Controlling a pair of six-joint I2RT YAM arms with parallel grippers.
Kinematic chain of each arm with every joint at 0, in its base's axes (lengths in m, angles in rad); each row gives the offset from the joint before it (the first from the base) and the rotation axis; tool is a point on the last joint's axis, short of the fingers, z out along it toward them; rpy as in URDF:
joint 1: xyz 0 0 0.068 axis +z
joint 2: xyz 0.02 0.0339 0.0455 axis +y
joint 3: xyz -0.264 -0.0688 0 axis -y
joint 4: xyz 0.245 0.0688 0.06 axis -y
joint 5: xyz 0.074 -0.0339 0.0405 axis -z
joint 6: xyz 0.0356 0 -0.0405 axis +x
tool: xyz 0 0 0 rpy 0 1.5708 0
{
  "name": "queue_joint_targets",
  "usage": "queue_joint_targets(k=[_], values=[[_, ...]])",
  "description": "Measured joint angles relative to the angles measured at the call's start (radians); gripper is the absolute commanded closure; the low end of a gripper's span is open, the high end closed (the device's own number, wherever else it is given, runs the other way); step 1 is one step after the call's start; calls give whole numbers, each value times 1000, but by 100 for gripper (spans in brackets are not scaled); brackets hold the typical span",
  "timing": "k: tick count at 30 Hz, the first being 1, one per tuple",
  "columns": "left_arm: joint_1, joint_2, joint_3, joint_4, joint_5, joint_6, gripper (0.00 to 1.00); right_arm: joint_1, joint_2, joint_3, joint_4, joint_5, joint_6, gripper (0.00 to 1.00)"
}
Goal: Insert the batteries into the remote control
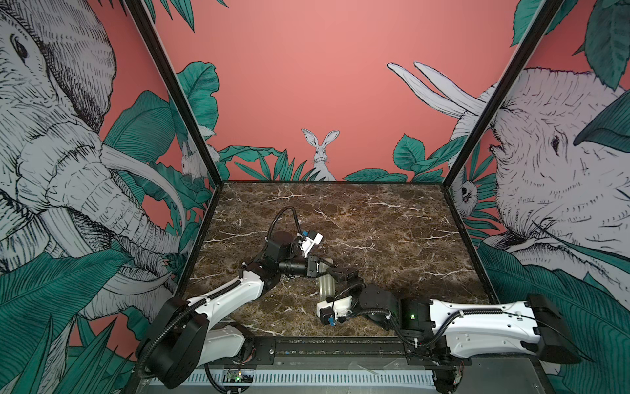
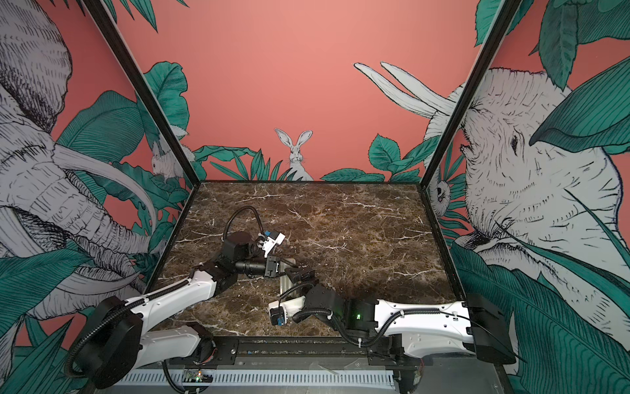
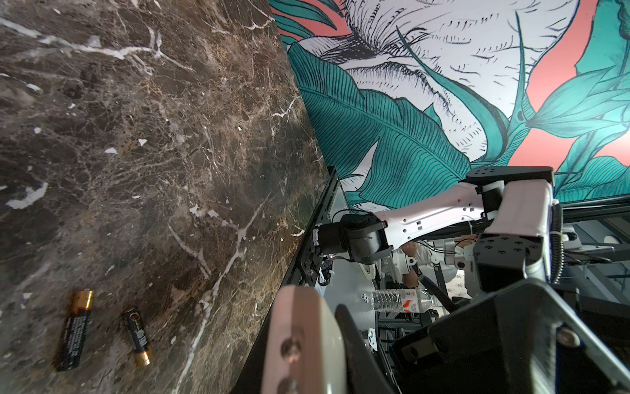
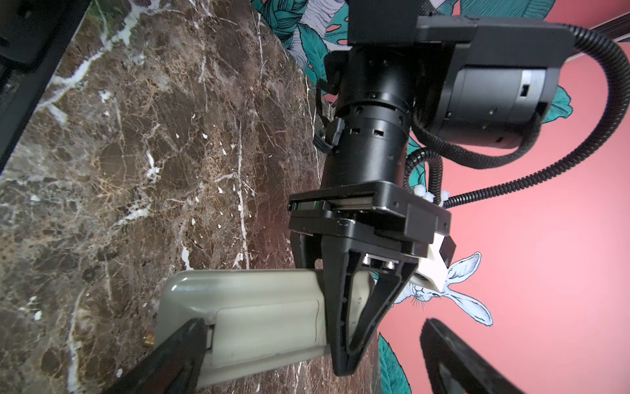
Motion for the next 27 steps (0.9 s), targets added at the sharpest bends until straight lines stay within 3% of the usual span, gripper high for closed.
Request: queue_joint_targets(k=[27], values=[[0, 0, 18, -15, -5, 1, 100, 43, -19, -48, 101, 93, -65, 4]])
